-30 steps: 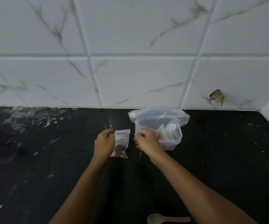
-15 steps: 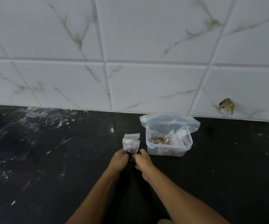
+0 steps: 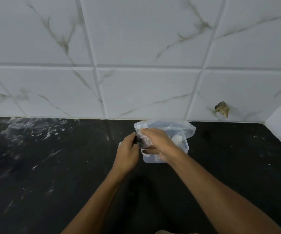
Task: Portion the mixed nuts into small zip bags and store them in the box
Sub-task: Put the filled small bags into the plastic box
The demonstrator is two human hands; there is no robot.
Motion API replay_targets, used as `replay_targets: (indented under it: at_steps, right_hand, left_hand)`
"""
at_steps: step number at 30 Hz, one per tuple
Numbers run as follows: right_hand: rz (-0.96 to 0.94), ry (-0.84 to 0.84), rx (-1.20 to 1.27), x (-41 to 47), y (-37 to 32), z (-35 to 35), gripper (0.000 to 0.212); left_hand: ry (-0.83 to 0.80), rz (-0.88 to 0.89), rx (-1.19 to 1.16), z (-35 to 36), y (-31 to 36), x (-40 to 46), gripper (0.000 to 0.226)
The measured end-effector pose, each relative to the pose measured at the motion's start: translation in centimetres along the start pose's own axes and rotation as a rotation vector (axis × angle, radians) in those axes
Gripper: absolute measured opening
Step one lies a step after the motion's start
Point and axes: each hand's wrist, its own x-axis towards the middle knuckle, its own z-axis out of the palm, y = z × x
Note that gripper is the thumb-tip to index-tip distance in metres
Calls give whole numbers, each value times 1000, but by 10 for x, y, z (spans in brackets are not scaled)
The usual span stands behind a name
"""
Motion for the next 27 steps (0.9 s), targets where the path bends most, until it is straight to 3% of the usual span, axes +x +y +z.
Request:
replay_targets:
  at_steps: [6,9,11,13,15,18,22,27]
  right_hand:
    - [28,138,-107,32,-10,-41,32]
    - [187,209,-162,49,-2,-48,25]
    - [310,114,-279,53,-1,-48,16]
    - [390,54,-519,53,1,-45,25]
    - [280,46,-656,63,10,-48,37]
    - [285,2,-920,79,19,-47,36]
    - [262,-108,-997,93,27,-44,38]
    - [269,-88,-943,95,28,-47,34]
  left_hand:
    - [-103,-49,39,36,17,48,23]
    - [-133,-125,64,51,14,62,20]
    - [-179,-173,119,58,15,67,26]
    - [-235,-229,188,64,13,74,31]
    - [-289,-285,239,68,9,80,34]
    - [-353,-364,276,73,7,88,37]
    - [-366,-407,315,76,6,96,23]
    - [-464,-369,515,78,10,100,36]
